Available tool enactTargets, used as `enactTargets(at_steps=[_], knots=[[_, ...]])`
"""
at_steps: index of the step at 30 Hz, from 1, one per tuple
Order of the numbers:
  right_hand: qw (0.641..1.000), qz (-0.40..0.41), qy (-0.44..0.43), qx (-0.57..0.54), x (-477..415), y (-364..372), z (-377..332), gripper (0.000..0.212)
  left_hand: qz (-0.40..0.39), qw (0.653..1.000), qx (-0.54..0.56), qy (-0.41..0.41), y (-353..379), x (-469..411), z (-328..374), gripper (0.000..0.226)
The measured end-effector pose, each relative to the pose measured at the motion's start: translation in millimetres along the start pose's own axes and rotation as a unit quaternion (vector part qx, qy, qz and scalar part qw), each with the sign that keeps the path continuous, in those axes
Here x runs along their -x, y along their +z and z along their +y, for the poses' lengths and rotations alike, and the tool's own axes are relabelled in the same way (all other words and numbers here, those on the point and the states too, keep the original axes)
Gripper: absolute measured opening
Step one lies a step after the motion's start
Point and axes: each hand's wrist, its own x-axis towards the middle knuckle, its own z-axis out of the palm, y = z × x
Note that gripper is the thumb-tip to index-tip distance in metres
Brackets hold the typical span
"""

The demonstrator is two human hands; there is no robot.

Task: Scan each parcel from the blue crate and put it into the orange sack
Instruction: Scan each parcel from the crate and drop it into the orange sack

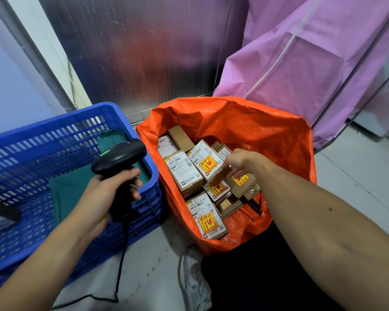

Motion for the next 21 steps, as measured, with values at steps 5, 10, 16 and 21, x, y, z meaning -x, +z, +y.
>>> enactTargets(at_steps=[5,10,16,21], knots=[[1.0,0.01,0.005,0.011,-6.9,8.5,1.1,0.005,0.002,1.0,-0.004,0.006,6.1,-4.0,-0.3,0.006],[0.998,0.007,0.018,0.064,-8.1,20.2,-4.6,0.011,0.008,1.0,0.002,-0.001,0.2,-7.8,3.4,0.005],[0.98,0.038,0.004,0.198,4.8,22.8,-7.6,0.015,0.013,1.0,0.014,0.001,-5.4,-10.3,12.0,0.008],[0.936,0.094,-0.076,0.331,25.9,19.0,-36.6,0.054,0.013,1.0,0.021,0.011,-8.8,-7.2,18.7,0.006]])
